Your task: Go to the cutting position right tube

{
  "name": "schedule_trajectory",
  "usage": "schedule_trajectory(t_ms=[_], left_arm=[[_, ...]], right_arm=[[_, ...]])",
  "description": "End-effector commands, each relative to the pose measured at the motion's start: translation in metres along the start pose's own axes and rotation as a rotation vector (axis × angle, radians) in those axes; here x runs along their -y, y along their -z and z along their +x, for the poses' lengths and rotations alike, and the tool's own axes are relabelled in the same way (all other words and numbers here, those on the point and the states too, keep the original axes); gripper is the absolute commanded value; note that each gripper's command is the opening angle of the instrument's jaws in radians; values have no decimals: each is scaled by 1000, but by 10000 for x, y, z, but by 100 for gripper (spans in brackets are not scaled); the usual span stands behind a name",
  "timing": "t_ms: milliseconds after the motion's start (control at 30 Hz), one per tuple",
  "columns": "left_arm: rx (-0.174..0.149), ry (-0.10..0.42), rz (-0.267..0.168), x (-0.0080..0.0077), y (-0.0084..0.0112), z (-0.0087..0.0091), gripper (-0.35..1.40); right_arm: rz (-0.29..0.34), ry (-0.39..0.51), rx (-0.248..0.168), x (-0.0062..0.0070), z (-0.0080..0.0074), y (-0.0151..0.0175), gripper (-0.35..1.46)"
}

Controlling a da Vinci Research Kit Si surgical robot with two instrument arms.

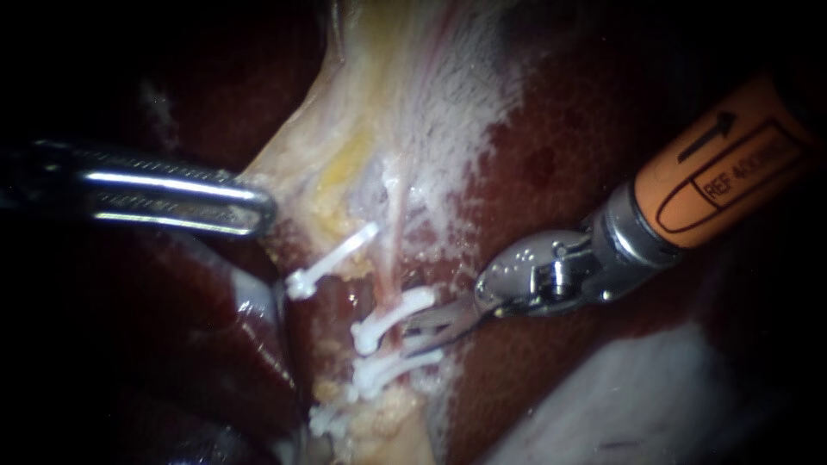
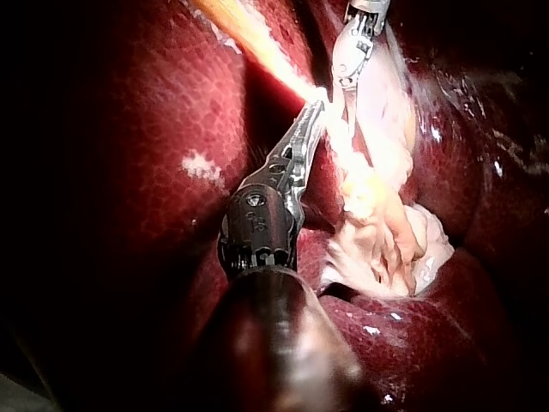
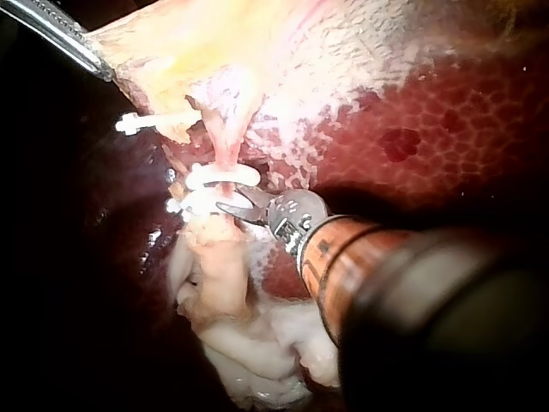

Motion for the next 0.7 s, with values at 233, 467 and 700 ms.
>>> schedule_trajectory(t_ms=[233, 467, 700], left_arm=[[0, 0, 0, 0, -1, 0, -35], [0, 0, -1, 1, -1, -1, -35], [0, 1, -1, 1, -2, -1, -35]], right_arm=[[-4, -3, 0, -2, 6, -6, 17], [-2, -4, -12, -4, 10, -11, 19], [6, -3, -34, -4, 12, -15, 19]])
